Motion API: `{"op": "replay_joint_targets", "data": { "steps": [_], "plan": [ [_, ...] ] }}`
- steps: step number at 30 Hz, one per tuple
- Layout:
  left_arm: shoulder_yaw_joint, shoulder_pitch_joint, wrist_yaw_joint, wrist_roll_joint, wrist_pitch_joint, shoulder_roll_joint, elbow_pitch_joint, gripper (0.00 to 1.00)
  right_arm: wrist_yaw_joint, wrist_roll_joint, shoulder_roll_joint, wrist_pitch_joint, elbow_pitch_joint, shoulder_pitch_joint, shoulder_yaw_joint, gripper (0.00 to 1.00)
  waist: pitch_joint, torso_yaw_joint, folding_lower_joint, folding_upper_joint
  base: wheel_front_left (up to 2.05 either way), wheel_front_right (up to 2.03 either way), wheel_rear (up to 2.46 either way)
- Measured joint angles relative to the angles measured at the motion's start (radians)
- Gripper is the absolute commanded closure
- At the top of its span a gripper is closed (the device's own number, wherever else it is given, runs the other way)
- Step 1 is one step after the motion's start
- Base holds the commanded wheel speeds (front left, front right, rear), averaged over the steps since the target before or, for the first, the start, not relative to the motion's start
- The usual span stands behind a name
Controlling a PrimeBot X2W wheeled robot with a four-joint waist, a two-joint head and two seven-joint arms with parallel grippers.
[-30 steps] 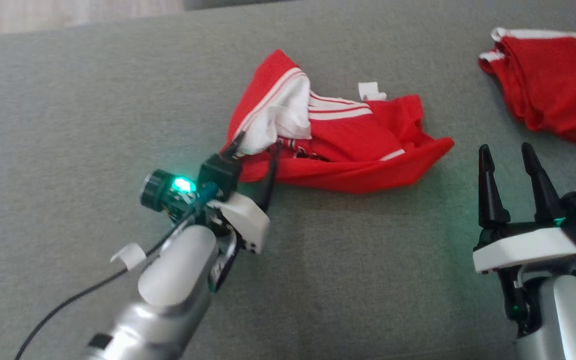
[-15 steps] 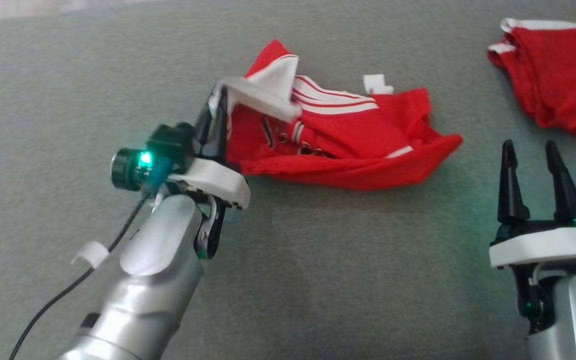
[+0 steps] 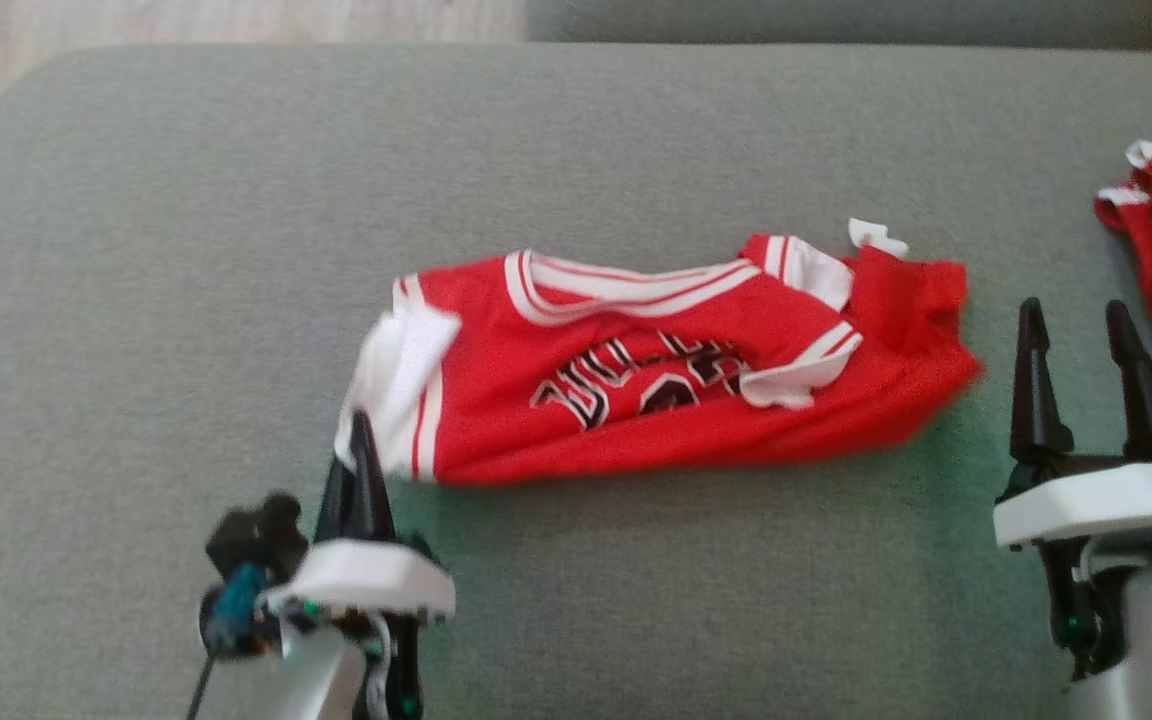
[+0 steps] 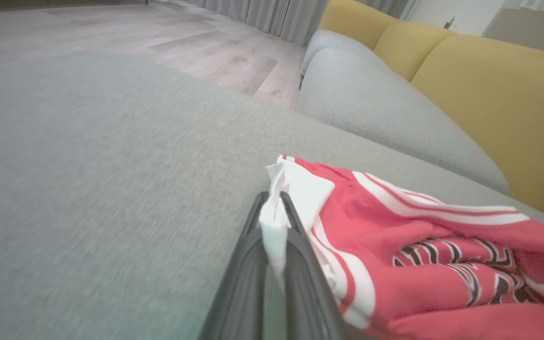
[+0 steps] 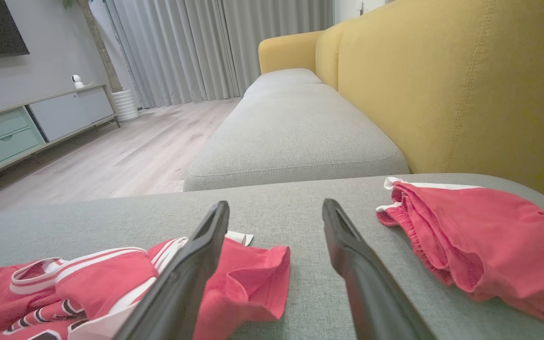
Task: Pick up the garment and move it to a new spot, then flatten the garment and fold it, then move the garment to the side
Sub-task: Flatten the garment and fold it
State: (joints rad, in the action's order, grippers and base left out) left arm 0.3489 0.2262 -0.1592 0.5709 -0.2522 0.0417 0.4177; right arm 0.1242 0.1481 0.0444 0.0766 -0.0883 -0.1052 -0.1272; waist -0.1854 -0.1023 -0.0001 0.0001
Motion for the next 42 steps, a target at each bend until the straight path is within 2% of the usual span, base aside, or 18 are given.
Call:
{"op": "replay_joint_targets", "data": {
  "steps": [8, 9, 10, 11, 13, 22, 30, 38, 39, 40, 41, 42],
  "plan": [
    [0.005, -0.096, 0.001, 0.010, 0.000, 0.000, -0.005, 1.00, 0.000, -0.009, 0.000, -0.026, 0.001, 0.035, -0.032, 0.00, 0.042, -0.034, 0.0000, 0.0000, 0.00, 0.00, 0.00],
    [0.005, -0.105, 0.002, 0.010, 0.000, 0.001, -0.006, 0.83, 0.000, -0.009, 0.000, -0.031, 0.002, 0.035, -0.040, 0.00, 0.045, -0.034, 0.0000, 0.0000, 0.00, 0.00, 0.00],
    [0.005, -0.113, 0.002, 0.010, 0.000, 0.001, -0.008, 0.59, 0.000, -0.009, 0.000, -0.033, 0.002, 0.035, -0.046, 0.00, 0.047, -0.033, 0.0000, 0.0000, 0.00, 0.00, 0.00],
    [0.005, -0.120, 0.002, 0.010, 0.000, 0.001, -0.010, 0.59, 0.000, -0.011, 0.000, -0.034, 0.001, 0.035, -0.052, 0.00, 0.049, -0.031, 0.0000, 0.0000, 0.00, 0.00, 0.00],
    [0.002, -0.132, 0.010, 0.007, 0.000, 0.001, -0.023, 0.00, 0.000, -0.020, 0.000, -0.035, -0.002, 0.036, -0.064, 0.00, 0.053, -0.028, 0.0000, 0.0000, 0.00, 0.00, 0.00],
    [-0.079, -0.136, 0.027, -0.108, 0.000, 0.002, -0.172, 0.00, 0.000, -0.063, 0.000, -0.068, -0.024, 0.105, -0.098, 0.00, 0.068, -0.024, 0.0001, 0.0000, 0.00, 0.00, 0.00],
    [-0.122, -0.184, 0.036, -0.146, 0.000, 0.002, -0.243, 0.00, 0.000, -0.030, 0.000, -0.105, -0.090, 0.133, 0.065, 0.00, 0.065, -0.028, 0.0001, 0.0000, 0.00, 0.00, 0.00],
    [-0.124, -0.189, 0.036, -0.150, 0.000, 0.002, -0.259, 0.00, 0.000, -0.008, 0.000, -0.125, -0.272, 0.084, 0.175, 0.00, 0.063, -0.068, 0.0002, 0.0000, 0.00, 0.00, 0.00],
    [-0.125, -0.191, 0.036, -0.150, 0.000, 0.002, -0.259, 0.00, 0.000, -0.007, 0.000, -0.125, -0.289, 0.074, 0.183, 0.07, 0.064, -0.074, 0.0002, 0.0000, 0.00, 0.00, 0.00],
    [-0.125, -0.192, 0.036, -0.150, 0.000, 0.002, -0.259, 0.00, 0.000, -0.005, 0.000, -0.123, -0.305, 0.064, 0.190, 0.24, 0.065, -0.079, 0.0002, 0.0000, 0.00, 0.00, 0.00],
    [-0.127, -0.194, 0.036, -0.150, 0.000, 0.002, -0.259, 0.00, 0.000, 0.001, 0.000, -0.120, -0.320, 0.055, 0.195, 0.52, 0.067, -0.083, 0.0002, 0.0000, 0.00, 0.00, 0.00],
    [-0.129, -0.195, 0.036, -0.150, 0.000, 0.002, -0.259, 0.00, 0.000, 0.007, 0.000, -0.120, -0.334, 0.047, 0.198, 0.61, 0.070, -0.085, 0.0002, 0.0000, 0.00, 0.00, 0.00]
  ]
}}
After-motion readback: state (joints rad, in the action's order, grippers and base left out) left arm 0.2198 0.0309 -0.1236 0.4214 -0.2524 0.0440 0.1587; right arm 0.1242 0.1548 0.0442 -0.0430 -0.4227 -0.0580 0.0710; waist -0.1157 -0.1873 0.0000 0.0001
